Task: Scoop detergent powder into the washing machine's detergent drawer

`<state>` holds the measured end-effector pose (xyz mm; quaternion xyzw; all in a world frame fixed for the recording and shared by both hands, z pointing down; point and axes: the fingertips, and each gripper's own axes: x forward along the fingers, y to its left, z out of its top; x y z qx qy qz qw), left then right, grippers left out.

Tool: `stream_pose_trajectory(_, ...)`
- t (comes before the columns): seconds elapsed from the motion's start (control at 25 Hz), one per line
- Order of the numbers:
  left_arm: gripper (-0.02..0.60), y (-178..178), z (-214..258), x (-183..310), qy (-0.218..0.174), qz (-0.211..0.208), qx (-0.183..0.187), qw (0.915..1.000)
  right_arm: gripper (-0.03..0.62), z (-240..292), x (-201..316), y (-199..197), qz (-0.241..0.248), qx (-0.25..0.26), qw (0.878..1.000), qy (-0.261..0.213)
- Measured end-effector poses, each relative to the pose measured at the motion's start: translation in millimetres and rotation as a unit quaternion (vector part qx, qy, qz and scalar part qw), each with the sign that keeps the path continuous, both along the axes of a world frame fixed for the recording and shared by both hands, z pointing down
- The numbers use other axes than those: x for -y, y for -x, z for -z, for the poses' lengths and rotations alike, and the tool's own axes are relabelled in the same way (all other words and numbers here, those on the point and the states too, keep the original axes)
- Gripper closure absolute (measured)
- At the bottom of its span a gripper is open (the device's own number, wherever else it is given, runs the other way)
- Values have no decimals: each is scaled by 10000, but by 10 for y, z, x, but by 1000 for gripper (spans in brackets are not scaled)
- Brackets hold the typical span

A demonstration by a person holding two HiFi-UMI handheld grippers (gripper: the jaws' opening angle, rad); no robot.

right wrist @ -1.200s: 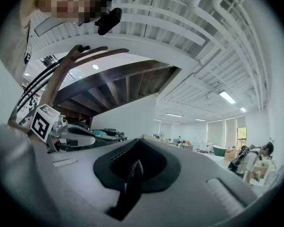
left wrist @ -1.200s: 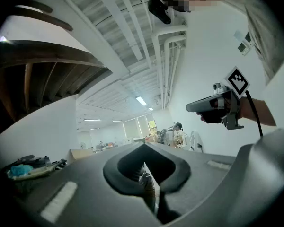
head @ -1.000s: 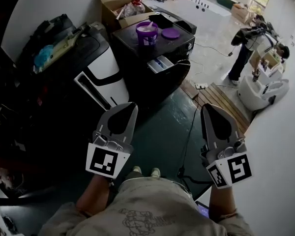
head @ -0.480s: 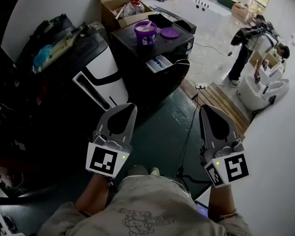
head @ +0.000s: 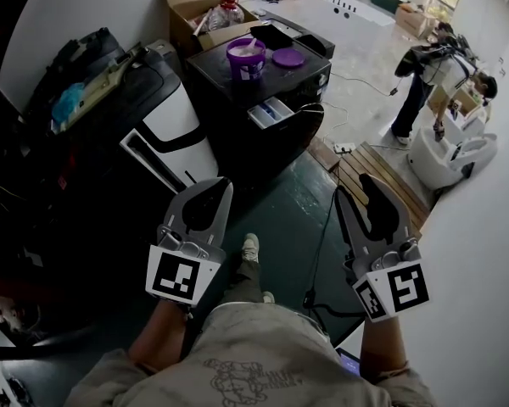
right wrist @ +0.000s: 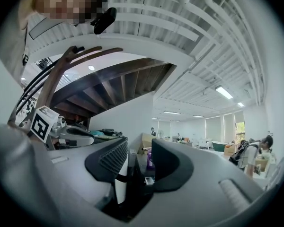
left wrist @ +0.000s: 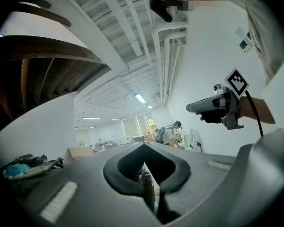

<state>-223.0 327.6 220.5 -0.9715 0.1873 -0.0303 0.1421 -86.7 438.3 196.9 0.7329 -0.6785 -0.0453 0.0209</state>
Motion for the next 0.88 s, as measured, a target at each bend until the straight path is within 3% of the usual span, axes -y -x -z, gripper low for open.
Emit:
stream_pose_trajectory(0.4,581,-400,-106,659,48,-141,-27,9999,407,-106,645,-339,8,-39,9998,210)
stream_pose_trajectory(0.88,581,-1010,-171,2204,159,-272,153,9994,411,-188,2183,-925,-43,87,9982,588)
